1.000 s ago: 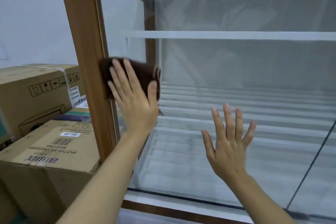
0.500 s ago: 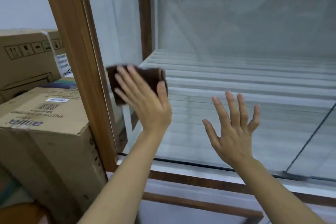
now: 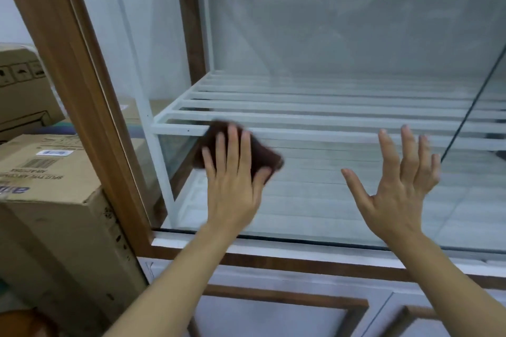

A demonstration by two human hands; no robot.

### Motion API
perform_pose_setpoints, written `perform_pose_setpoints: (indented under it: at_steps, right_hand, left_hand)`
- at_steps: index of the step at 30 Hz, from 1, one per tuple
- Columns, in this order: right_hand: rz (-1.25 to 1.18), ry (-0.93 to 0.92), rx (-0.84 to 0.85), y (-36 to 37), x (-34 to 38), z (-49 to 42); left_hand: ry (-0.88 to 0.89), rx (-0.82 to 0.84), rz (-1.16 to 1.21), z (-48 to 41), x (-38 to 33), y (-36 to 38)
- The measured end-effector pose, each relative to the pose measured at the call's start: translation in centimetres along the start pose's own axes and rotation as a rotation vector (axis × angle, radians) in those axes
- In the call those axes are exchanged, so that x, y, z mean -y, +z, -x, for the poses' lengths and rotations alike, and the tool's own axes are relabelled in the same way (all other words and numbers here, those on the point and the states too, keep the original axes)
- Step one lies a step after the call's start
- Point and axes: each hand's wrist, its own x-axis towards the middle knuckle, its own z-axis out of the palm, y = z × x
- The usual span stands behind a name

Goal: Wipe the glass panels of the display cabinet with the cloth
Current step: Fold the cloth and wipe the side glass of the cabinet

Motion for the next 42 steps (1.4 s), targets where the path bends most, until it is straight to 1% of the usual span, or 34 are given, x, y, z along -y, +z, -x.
perform_pose_setpoints:
  at_steps: [3,4,5,6,7,10,11,13,15,18,20,22,24,25,28,29,30,32,36,38,40,42]
  right_hand:
    - [0.008,-0.031,0.018,-0.8,-1.7,-1.2]
    - [0.013,-0.051,0.026,-0.9,-2.1,-1.3]
    - [0.014,-0.07,0.033,-0.9,-2.4,-1.2]
    - [0.013,-0.085,0.036,-0.9,-2.7,-0.9]
    - [0.015,-0.094,0.037,-0.7,-2.9,-0.6]
    - [-0.001,-0.098,0.039,-0.3,-3.2,0.6]
    - [-0.027,-0.1,0.035,-0.4,-3.3,0.8]
    - [-0.097,-0.083,0.003,-1.0,-4.0,0.8]
    - [-0.129,-0.016,-0.031,-2.1,-5.6,0.2]
    - [-0.069,0.046,0.042,-3.2,-8.7,-0.9]
    - [-0.031,0.01,0.109,-3.3,-10.0,-1.1]
    - [-0.026,-0.04,0.125,-3.1,-10.6,-1.0]
    - [-0.038,-0.06,0.108,-2.9,-10.9,-0.9]
    - [-0.045,-0.068,0.096,-2.8,-11.0,-0.9]
    - [-0.076,-0.101,0.078,-3.0,-11.6,-1.0]
    - [-0.09,-0.104,0.07,-3.3,-12.2,-1.0]
    - [-0.102,-0.095,0.064,-3.6,-13.1,-1.1]
    - [-0.114,-0.063,0.084,-4.3,-15.1,-1.1]
    - [-0.099,-0.077,0.172,-4.6,-17.5,-0.2]
    - [-0.093,-0.1,0.176,-4.5,-17.7,0.1]
    - [-0.089,-0.104,0.18,-4.4,-17.8,0.2]
    - [-0.077,-0.108,0.181,-4.4,-18.1,0.3]
  left_hand:
    - [-0.013,-0.167,0.014,-9.6,-2.9,-2.3]
    - [-0.024,-0.207,0.008,-10.7,-3.5,-2.3]
    - [-0.022,-0.213,0.004,-10.3,-3.9,-1.8]
    - [-0.001,-0.181,-0.005,-8.5,-4.2,-0.8]
    - [0.045,-0.115,-0.012,-5.5,-4.4,0.5]
    - [0.255,0.148,-0.05,6.6,-4.6,4.0]
    - [0.275,0.216,-0.064,9.6,-4.6,4.6]
    - [0.214,0.262,-0.077,10.9,-5.2,4.9]
    - [0.154,0.201,-0.067,6.6,-6.5,4.0]
    - [0.122,0.0,0.005,-4.6,-9.8,1.5]
    - [0.083,-0.119,0.018,-10.4,-12.0,0.2]
    - [0.035,-0.175,0.009,-11.6,-13.3,0.5]
    - [0.043,-0.109,-0.001,-7.8,-13.9,2.4]
    - [0.091,-0.037,-0.011,-4.2,-14.0,3.6]
    - [0.325,0.244,-0.101,7.7,-13.0,6.4]
    - [0.352,0.304,-0.122,9.8,-12.7,6.7]
    - [0.344,0.322,-0.13,10.0,-12.8,6.7]
    - [0.27,0.256,-0.125,6.3,-14.0,6.3]
    - [0.075,-0.082,0.019,-8.6,-18.9,3.3]
    - [-0.008,-0.205,0.026,-13.5,-21.2,2.4]
    - [-0.035,-0.236,0.01,-13.2,-22.3,3.2]
    - [0.016,-0.142,0.005,-7.2,-22.2,5.6]
